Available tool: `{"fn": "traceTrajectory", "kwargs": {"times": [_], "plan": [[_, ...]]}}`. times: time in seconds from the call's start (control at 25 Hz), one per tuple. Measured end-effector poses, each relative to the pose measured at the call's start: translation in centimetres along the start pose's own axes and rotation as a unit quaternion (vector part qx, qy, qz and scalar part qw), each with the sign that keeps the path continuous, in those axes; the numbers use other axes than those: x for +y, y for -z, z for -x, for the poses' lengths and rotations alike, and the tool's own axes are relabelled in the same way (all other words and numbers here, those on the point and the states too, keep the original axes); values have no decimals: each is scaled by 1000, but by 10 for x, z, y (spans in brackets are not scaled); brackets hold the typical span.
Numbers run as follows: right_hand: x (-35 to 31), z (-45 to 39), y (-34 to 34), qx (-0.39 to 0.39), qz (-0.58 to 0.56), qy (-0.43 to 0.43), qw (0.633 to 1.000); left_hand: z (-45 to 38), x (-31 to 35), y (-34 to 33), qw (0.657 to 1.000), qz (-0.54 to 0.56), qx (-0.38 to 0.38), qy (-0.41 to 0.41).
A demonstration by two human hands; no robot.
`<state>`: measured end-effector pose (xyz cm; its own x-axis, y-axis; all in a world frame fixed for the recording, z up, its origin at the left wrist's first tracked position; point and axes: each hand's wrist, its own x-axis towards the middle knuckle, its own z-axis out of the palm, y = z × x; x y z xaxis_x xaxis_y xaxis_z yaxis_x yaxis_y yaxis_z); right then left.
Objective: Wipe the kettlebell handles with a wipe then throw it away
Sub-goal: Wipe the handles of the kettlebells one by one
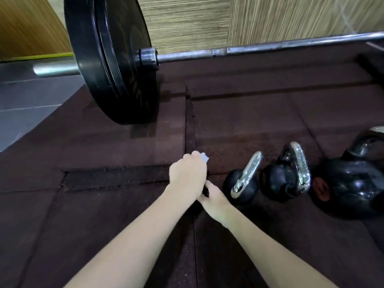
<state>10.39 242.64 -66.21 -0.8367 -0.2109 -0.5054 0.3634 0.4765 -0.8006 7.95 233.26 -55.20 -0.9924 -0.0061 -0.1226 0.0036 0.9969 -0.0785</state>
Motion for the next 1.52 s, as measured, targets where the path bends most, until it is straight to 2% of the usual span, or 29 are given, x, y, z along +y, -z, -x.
{"fn": "traceTrajectory", "kwargs": {"times": [0.04,0.08,0.2,0.24,0.28,0.36,0.4,0.44,0.52,0.64,0.72,0.76,0.88,1.0,1.04,1.08,1.2,1.28,1.36,1.48,1.52], "plan": [[-2,1,1,1,8,-2,1000,-13,7,4,999,-1,-43,3],[-2,1,1,2,14,-1,1000,-20,11,7,999,-8,-54,4],[-1,0,0,-3,34,15,999,11,-10,-9,997,-11,72,-4],[-1,1,0,1,37,19,999,33,-21,-23,996,29,83,-2],[0,2,0,6,36,23,999,55,-32,-38,989,124,80,9],[0,4,2,6,29,30,999,98,-42,-56,930,354,78,62],[0,5,2,4,24,31,999,111,-43,-62,901,416,91,82],[1,5,2,4,18,30,999,116,-40,-64,893,429,100,92],[1,4,2,9,14,26,1000,113,-38,-60,901,409,107,97],[-1,3,2,11,23,24,999,78,-34,-41,969,203,124,62],[-2,3,2,6,30,23,999,39,-21,-20,995,48,78,47],[-1,3,2,4,33,22,999,21,-12,-12,998,16,62,23],[0,1,0,5,50,18,999,-27,10,5,998,-23,-55,-25],[0,0,-3,6,53,20,998,-11,2,1,998,-12,68,-14],[0,1,-3,8,45,22,999,9,-8,-9,996,23,82,-13],[1,1,-4,11,39,25,999,33,-20,-23,991,102,85,-7],[2,3,-2,18,33,33,999,100,-42,-61,922,364,117,63],[2,5,0,13,24,32,999,112,-41,-74,891,421,136,103],[2,4,1,16,23,27,999,102,-37,-68,900,404,134,98],[2,2,1,18,27,20,999,76,-34,-46,963,216,146,62],[0,3,1,15,29,20,999,59,-30,-36,979,149,128,62]]}}
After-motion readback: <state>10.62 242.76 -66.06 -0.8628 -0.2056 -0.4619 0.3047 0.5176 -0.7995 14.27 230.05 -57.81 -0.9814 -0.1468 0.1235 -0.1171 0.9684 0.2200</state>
